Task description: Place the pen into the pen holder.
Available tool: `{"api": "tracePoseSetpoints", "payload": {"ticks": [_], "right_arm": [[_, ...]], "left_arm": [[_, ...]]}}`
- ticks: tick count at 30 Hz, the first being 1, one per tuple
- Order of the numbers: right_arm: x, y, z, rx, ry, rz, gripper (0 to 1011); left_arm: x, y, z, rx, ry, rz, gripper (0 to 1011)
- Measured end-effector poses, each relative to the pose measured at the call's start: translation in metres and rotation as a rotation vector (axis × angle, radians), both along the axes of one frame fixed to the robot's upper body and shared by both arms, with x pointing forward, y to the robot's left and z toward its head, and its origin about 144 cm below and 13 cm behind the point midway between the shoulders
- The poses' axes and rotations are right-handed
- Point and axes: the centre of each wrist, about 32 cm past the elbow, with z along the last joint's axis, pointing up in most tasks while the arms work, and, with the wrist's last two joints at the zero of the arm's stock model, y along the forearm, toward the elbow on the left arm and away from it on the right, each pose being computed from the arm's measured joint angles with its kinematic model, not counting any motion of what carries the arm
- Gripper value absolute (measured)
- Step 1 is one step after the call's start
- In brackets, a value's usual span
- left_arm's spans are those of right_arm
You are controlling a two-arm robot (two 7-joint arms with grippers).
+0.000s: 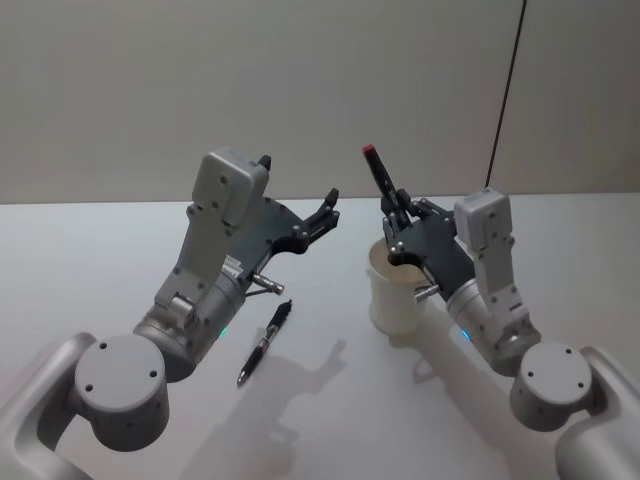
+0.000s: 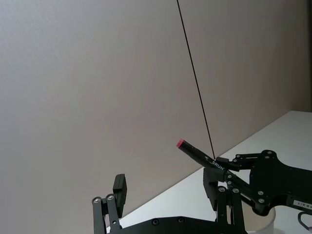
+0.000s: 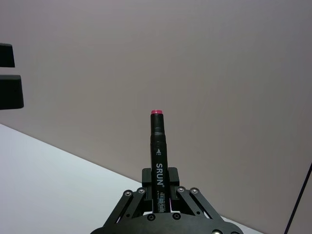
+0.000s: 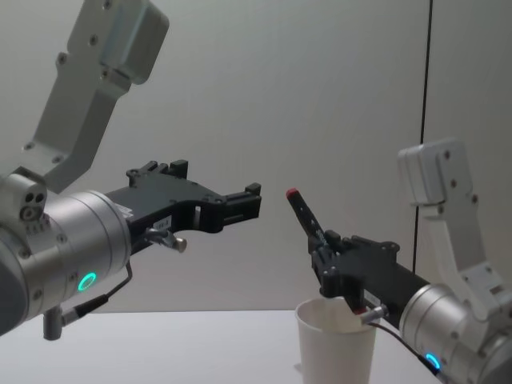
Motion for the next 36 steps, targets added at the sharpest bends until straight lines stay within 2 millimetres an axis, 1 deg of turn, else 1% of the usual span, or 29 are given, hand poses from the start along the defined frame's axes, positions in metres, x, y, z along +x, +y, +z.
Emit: {"api": "tracePoseSetpoints", "payload": {"ticks": [5,7,8,10,12,15,16,17,19,22,23,24,25,27,29,30,33,36], "right_arm": [[0.0026,0.0006,-0.0029,-0.002,0.005,0.004,182],[0.0034,0.0005,-0.0038,-0.003,0.006,0.005,215],[0.0041,0.0007,-0.0039,-0.003,0.006,0.007,269],[0.0045,0.0009,-0.0049,-0.003,0.008,0.008,304],[0.0051,0.0010,-0.0059,-0.001,0.011,0.011,383],[0.0056,0.0012,-0.0067,0.002,0.013,0.013,464],[0.0057,0.0012,-0.0070,0.002,0.014,0.014,522],[0.0057,0.0012,-0.0074,0.004,0.015,0.015,522],[0.0057,0.0012,-0.0078,0.005,0.015,0.016,606],[0.0056,0.0014,-0.0081,0.008,0.017,0.018,686],[0.0056,0.0014,-0.0082,0.009,0.017,0.019,747],[0.0055,0.0014,-0.0082,0.009,0.017,0.019,756],[0.0054,0.0015,-0.0084,0.010,0.017,0.019,802],[0.0049,0.0015,-0.0088,0.012,0.019,0.020,858],[0.0044,0.0015,-0.0091,0.013,0.019,0.020,886],[0.0041,0.0016,-0.0092,0.014,0.019,0.021,933],[0.0031,0.0016,-0.0089,0.019,0.017,0.021,999],[0.0019,0.0013,-0.0082,0.023,0.016,0.020,1001]], "left_arm": [[0.0000,0.0000,0.0000,0.000,0.000,0.000,1000],[0.0000,0.0000,0.0000,0.000,0.000,0.000,1000],[0.0000,0.0000,0.0000,0.000,0.000,0.000,1000],[0.0000,0.0000,0.0000,0.000,0.000,0.000,1000],[0.0000,0.0000,0.0000,0.000,0.000,0.000,1000],[0.0000,0.0000,0.0000,0.000,0.000,0.000,1000],[0.0000,0.0000,0.0000,0.000,0.000,0.000,1000],[0.0000,0.0000,0.0000,0.000,0.000,0.000,1000],[0.0000,0.0000,0.0000,0.000,0.000,0.000,999],[0.0000,0.0000,0.0000,0.000,0.000,0.000,1000],[0.0000,0.0000,0.0000,0.000,0.000,0.000,1000],[0.0000,0.0000,0.0000,0.000,0.000,0.000,999],[0.0000,0.0000,0.0000,0.000,0.000,0.000,1000],[0.0000,0.0000,0.0000,0.000,0.000,0.000,999],[0.0000,0.0000,0.0000,0.000,0.000,0.000,1000],[0.0000,0.0000,0.0000,0.000,0.000,0.000,1000],[0.0000,0.0000,0.0000,0.000,0.000,0.000,1000],[0.0000,0.0000,0.0000,0.000,0.000,0.000,1000]]}}
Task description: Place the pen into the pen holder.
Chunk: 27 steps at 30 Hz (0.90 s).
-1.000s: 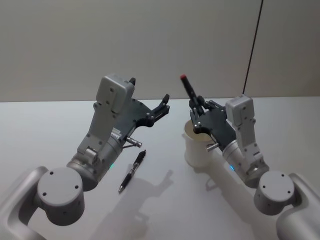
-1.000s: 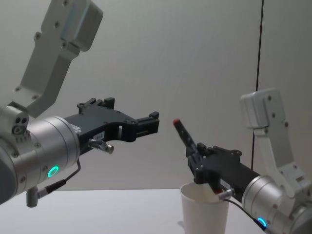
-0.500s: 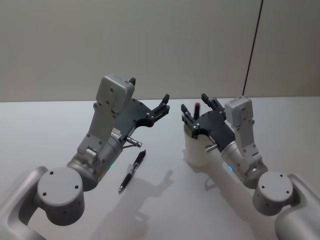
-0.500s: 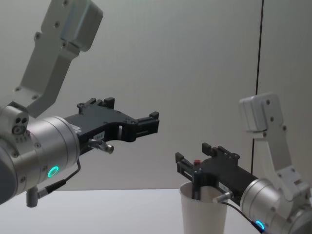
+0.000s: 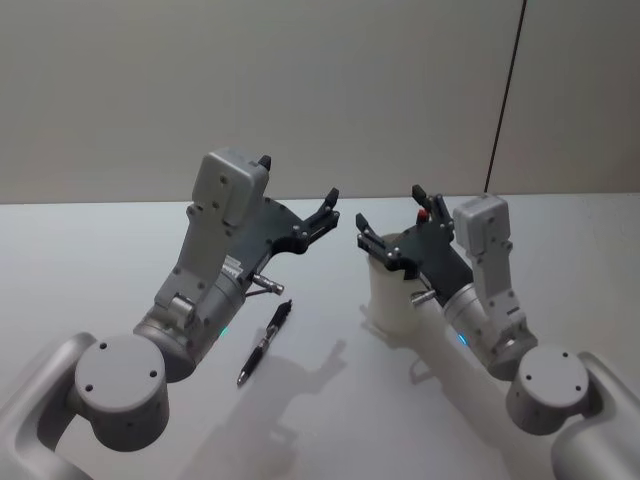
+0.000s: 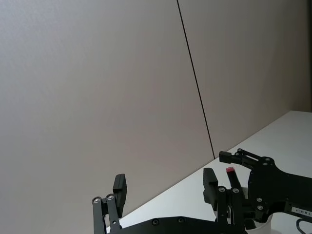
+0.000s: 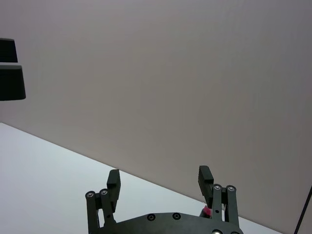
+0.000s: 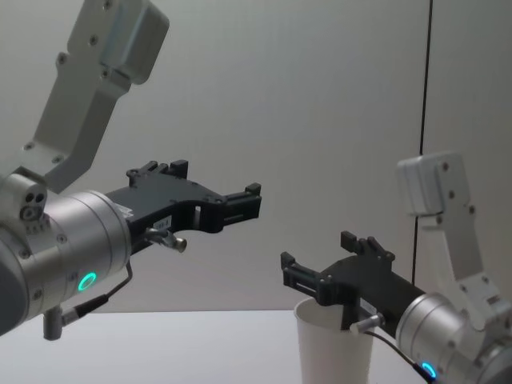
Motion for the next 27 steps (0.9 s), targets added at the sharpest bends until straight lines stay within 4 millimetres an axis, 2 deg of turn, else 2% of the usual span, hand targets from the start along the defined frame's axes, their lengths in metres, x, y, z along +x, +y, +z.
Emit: {"api": "tracePoseSetpoints", "payload": {"ticks": [12,27], "right_arm": [[-0.016,-0.004,0.012,0.035,0.007,-0.053,1001],[-0.056,-0.018,0.035,0.080,0.061,-0.239,1001]], "left_arm": [[0.000,0.000,0.000,0.000,0.000,0.000,999],[0.000,0.000,0.000,0.000,0.000,0.000,1000]]}}
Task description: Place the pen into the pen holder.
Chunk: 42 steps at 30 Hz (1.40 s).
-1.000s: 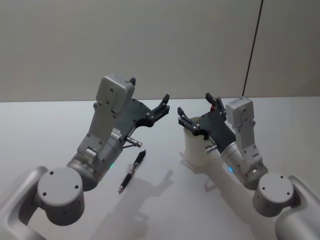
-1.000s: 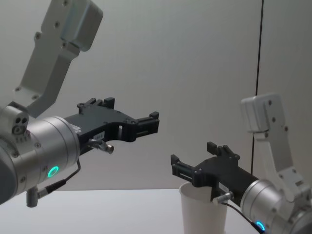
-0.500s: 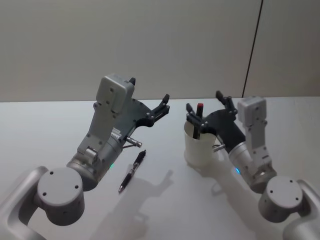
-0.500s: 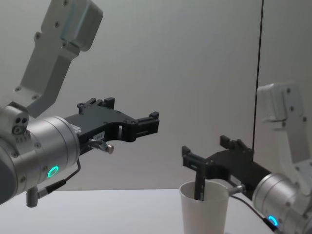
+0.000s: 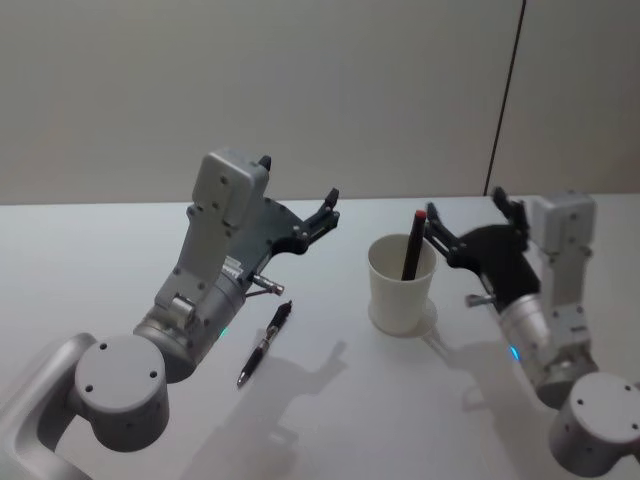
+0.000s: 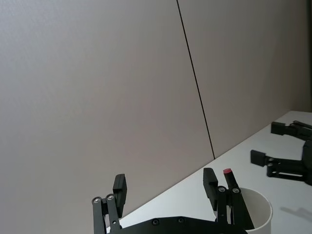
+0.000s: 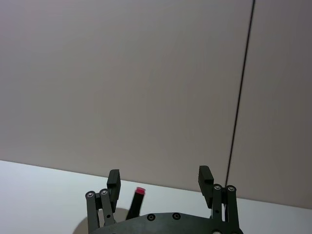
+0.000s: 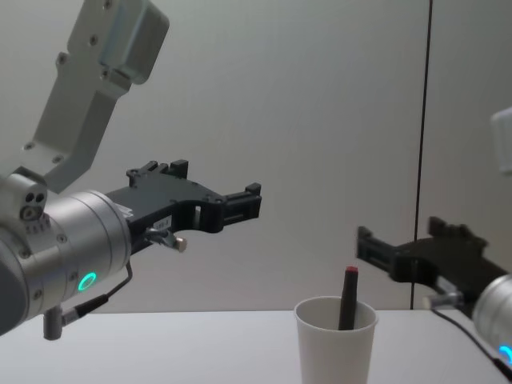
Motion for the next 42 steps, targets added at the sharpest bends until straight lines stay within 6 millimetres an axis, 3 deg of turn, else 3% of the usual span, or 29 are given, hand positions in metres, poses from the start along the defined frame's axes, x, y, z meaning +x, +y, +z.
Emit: {"api": "tracePoseSetpoints", "payload": {"ticks": [18,42], "right_arm": [[-0.042,-0.018,0.016,0.021,0.065,-0.124,1002],[-0.056,-0.024,0.021,0.023,0.085,-0.154,1001]], "left_arm": [[0.000,0.000,0.000,0.000,0.000,0.000,999],[-0.002,0.005,-0.004,-0.033,0.050,0.001,1000]]}}
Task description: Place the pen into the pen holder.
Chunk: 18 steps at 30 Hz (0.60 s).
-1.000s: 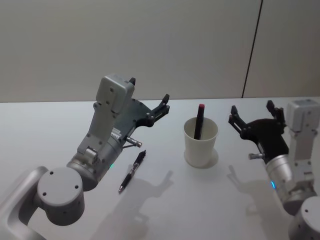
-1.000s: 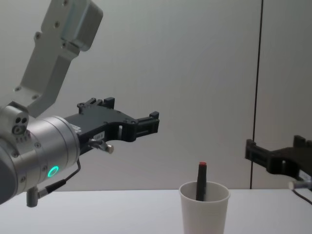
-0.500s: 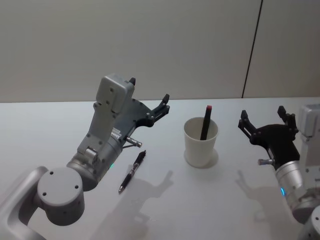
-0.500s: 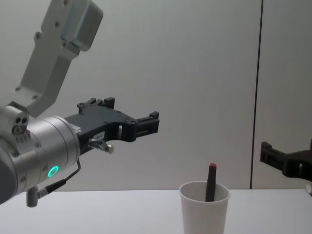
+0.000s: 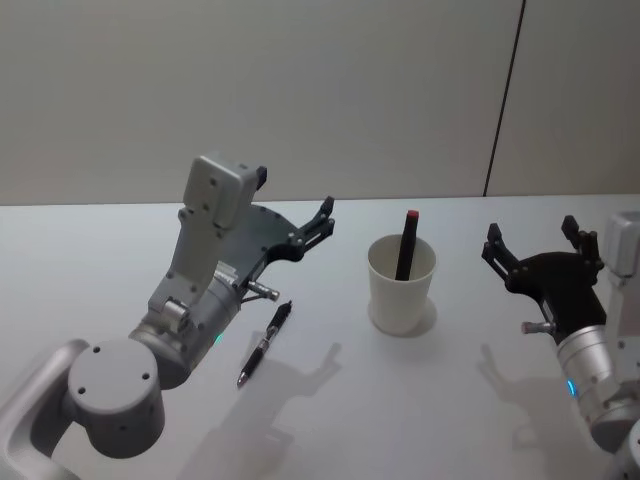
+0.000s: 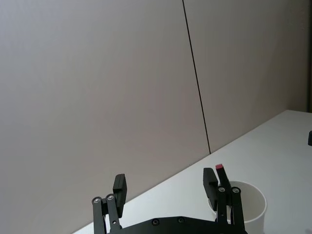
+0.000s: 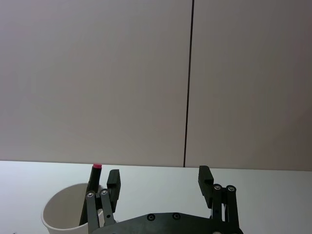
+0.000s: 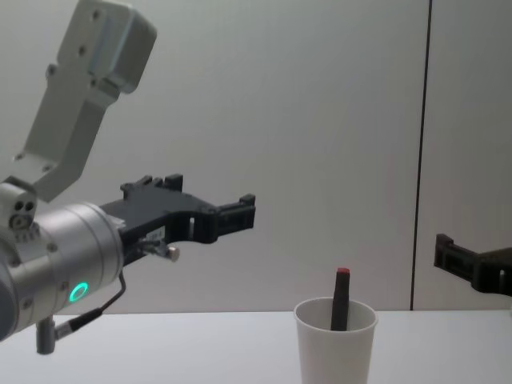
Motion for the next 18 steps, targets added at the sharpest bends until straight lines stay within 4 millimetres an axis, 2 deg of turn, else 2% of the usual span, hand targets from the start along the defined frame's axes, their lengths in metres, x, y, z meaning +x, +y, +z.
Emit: {"api": "tracePoseSetpoints", "payload": {"ticks": [18], "right_arm": [[-0.002,-0.001,0.001,0.001,0.002,-0.003,1001]], "left_arm": [[-0.010,0.015,-0.013,-0.063,0.162,0.015,1000]]}}
